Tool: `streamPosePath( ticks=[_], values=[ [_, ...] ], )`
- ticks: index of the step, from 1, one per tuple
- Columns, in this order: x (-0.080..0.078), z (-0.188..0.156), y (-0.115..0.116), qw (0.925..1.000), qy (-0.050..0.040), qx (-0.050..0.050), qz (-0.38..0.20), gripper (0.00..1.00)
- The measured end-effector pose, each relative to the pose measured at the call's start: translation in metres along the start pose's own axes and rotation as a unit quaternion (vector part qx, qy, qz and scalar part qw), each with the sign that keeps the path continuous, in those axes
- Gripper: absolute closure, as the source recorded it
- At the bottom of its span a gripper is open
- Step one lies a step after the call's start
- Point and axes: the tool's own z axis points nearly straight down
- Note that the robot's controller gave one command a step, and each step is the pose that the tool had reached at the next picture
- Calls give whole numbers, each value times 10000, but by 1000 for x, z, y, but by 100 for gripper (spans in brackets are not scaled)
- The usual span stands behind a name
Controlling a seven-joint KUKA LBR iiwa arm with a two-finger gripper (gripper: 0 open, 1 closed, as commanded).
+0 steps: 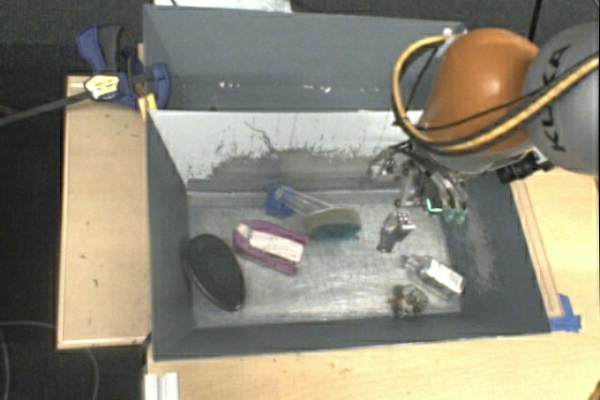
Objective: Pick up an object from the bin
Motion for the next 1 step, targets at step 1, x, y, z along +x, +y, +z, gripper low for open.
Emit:
streamPosePath(
  ticks=[1],
  values=[
    [-38, 118, 46, 9997, 0, -3, -261, 0]
  ],
)
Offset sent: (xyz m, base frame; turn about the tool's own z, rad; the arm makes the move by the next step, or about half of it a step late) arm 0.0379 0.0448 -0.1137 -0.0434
